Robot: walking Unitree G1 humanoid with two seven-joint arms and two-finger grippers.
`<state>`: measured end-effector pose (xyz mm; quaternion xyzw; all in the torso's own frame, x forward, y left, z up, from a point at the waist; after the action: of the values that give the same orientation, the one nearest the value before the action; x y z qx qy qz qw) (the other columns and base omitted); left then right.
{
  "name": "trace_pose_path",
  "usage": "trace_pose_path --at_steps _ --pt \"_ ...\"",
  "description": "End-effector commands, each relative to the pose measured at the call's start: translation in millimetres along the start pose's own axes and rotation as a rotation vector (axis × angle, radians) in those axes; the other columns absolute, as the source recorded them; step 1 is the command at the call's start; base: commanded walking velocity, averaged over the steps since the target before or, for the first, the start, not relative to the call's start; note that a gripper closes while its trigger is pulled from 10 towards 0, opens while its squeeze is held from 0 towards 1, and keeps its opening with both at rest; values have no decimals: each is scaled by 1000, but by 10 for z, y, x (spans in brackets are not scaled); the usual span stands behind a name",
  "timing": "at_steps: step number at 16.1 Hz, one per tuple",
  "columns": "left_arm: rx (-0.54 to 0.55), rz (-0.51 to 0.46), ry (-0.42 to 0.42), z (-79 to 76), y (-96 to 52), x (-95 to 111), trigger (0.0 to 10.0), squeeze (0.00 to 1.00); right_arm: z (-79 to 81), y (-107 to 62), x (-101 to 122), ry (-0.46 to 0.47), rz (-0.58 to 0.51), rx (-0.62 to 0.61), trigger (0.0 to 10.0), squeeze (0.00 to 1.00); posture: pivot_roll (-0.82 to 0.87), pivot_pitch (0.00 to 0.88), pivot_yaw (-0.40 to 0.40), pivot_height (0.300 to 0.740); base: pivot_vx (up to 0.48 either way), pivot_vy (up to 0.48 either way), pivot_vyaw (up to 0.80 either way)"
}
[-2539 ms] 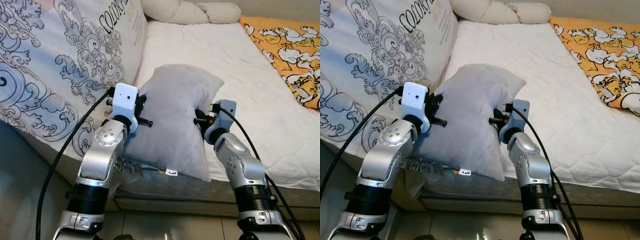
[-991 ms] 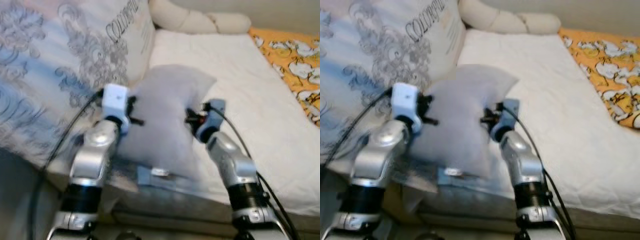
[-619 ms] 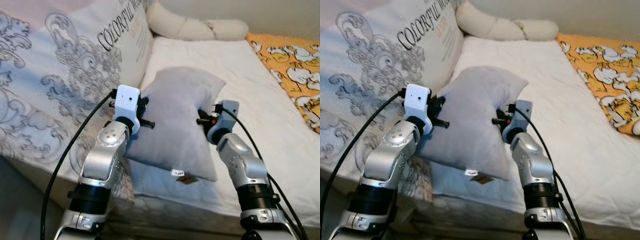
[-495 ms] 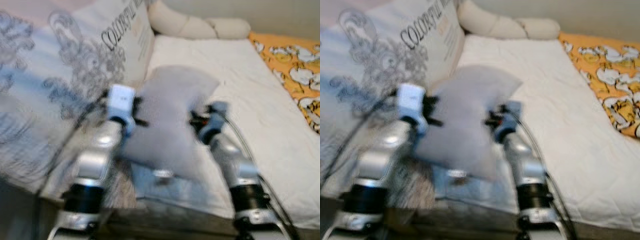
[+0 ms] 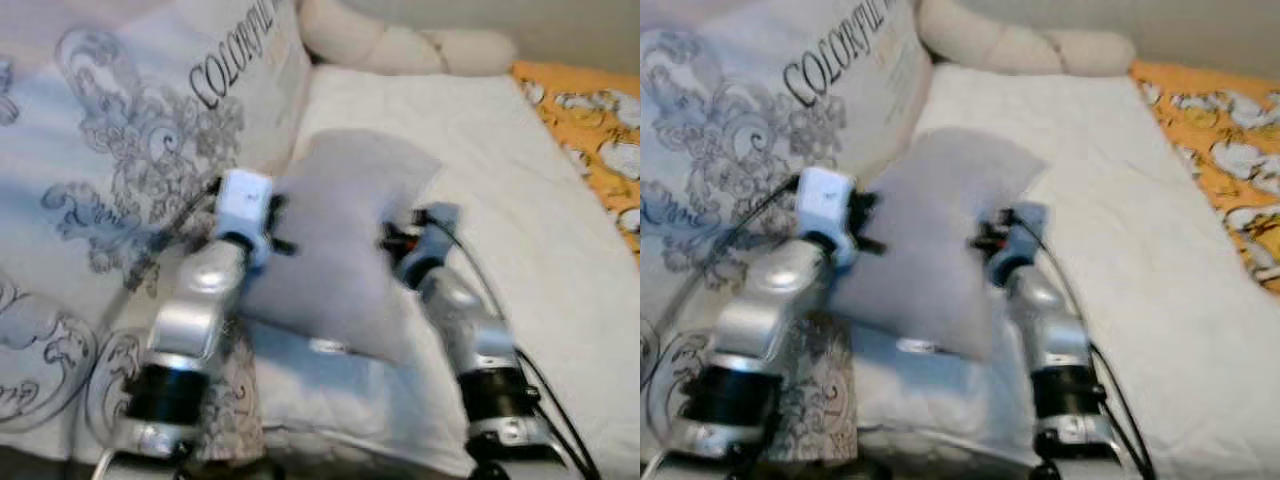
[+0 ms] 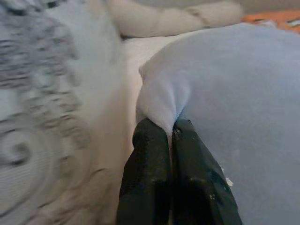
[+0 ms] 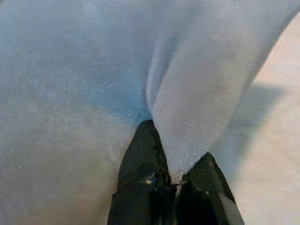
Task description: Clean up the room
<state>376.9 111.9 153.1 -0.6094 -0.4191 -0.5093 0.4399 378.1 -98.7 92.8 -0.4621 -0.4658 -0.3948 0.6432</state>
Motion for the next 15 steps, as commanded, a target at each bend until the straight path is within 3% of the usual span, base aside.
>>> trace_pose_path --at_steps 1,4,8,11,15 --pt "-61 -30 22 -165 47 89 10000 0 -241 -35 46 3 -21 -79 10000 1000 48 0 5 740 0 0 0" --pt "-104 7 71 -220 155 28 10000 0 -441 -68 -23 -67 6 -168 10000 1000 38 0 15 740 0 0 0" --pt "-83 60 196 -198 318 -161 10000 0 -583 -134 -75 -93 6 -189 10000 1000 23 0 23 740 0 0 0" --pt "-69 71 224 -181 386 -201 10000 0 -595 -148 -66 -70 -6 -175 10000 1000 21 0 23 740 0 0 0" --pt "38 53 250 -20 522 -188 10000 0 -458 -148 -24 -115 -33 -83 10000 1000 16 0 21 740 0 0 0"
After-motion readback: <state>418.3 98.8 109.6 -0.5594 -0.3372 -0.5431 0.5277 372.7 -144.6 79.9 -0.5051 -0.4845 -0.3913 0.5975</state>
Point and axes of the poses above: a point about 5 cm out from each wrist's last joint towards the gripper, its own y axis pointing out of the wrist towards the gripper, its own x axis along the axis of the wrist's last joint, z = x × y, the point moved 5 cm from there along y, pointing out of the wrist towards the gripper, and after that the axes turned 13 degrees about -y, right-handed, at the moved point
